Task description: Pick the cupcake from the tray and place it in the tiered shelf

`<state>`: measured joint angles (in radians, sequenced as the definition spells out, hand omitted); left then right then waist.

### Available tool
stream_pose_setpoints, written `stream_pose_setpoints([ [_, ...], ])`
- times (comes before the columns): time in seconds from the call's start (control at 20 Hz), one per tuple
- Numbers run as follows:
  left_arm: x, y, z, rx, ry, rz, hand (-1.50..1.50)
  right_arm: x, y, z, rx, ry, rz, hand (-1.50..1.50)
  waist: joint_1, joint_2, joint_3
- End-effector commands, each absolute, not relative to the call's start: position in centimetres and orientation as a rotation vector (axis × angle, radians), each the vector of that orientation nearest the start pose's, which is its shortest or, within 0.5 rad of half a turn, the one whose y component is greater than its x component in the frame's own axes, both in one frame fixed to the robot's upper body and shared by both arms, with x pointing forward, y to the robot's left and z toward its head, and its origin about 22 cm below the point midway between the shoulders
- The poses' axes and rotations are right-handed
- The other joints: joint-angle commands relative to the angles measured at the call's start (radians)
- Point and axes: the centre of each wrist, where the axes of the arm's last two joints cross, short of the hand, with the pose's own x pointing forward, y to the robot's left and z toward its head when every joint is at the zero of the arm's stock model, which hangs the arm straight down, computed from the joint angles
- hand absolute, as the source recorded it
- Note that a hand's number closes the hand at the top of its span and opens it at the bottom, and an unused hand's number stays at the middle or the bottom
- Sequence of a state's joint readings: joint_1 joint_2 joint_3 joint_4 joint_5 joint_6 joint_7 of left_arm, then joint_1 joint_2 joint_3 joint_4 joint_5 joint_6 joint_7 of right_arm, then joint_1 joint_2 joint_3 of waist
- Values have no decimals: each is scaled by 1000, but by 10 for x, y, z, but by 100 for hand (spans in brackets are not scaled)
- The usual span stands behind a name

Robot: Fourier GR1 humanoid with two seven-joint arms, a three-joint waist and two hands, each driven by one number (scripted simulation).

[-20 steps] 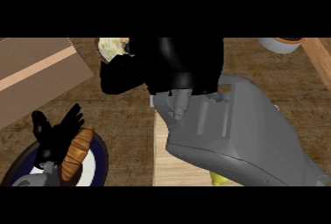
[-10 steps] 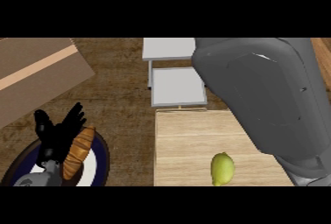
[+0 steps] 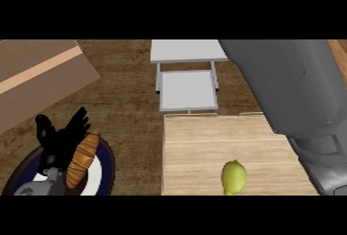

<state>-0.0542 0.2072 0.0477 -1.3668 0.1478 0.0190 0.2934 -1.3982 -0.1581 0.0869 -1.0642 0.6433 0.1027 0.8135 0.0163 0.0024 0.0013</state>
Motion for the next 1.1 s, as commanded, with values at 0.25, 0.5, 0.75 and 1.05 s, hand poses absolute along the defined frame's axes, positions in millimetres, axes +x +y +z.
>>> stream_pose_setpoints([
  [0.25, 249, 275, -30, 82, -1120, 15, 0, 430, -65, 325, -873, -1612, 666, 150, 10, 5, -2],
  [0.5, 247, 296, -20, 91, -1124, 12, 0, 442, -58, 292, -905, -1608, 678, 150, 12, 4, -2],
  [0.75, 255, 292, -34, 81, -1121, 27, 0, 449, -70, 303, -849, -1660, 659, 150, 5, 6, -2],
  [1.05, 250, 305, -28, 76, -1103, 25, 0, 456, -81, 314, -836, -1664, 687, 150, 9, 4, -2],
])
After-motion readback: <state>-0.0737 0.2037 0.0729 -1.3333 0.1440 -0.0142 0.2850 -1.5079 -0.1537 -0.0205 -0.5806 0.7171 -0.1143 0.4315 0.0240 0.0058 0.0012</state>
